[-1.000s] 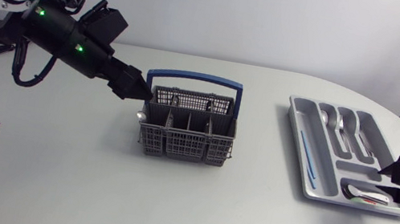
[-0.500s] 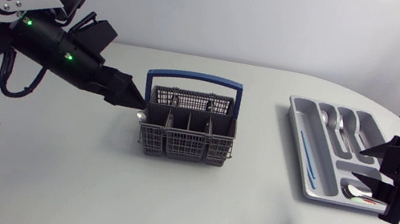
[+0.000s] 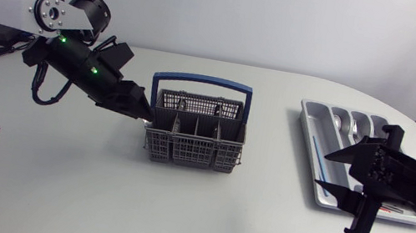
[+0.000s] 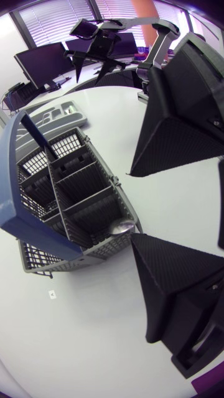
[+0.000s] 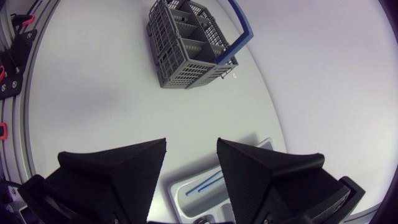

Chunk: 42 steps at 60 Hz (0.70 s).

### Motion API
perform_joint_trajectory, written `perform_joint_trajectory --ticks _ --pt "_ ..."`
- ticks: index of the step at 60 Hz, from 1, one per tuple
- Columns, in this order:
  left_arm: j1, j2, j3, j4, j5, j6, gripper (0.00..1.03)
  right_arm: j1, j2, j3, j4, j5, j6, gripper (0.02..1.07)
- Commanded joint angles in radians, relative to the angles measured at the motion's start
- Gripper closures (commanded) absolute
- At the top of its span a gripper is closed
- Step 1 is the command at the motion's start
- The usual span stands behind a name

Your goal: Unload the cutlery basket into the drawer organizer.

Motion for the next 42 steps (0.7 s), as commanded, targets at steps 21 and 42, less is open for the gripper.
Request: perform_joint_trajectory --ticks 21,42 --pt "-0.006 0.063 0.044 -0.011 0.011 -0.051 0.53 0.082 -0.011 -0.052 0.022 0.033 0.092 0.46" --pt "-0.018 0.100 0.068 -0.009 0.011 -0.064 0.70 0.102 -0.033 -0.078 0.030 0.061 0.092 0.46"
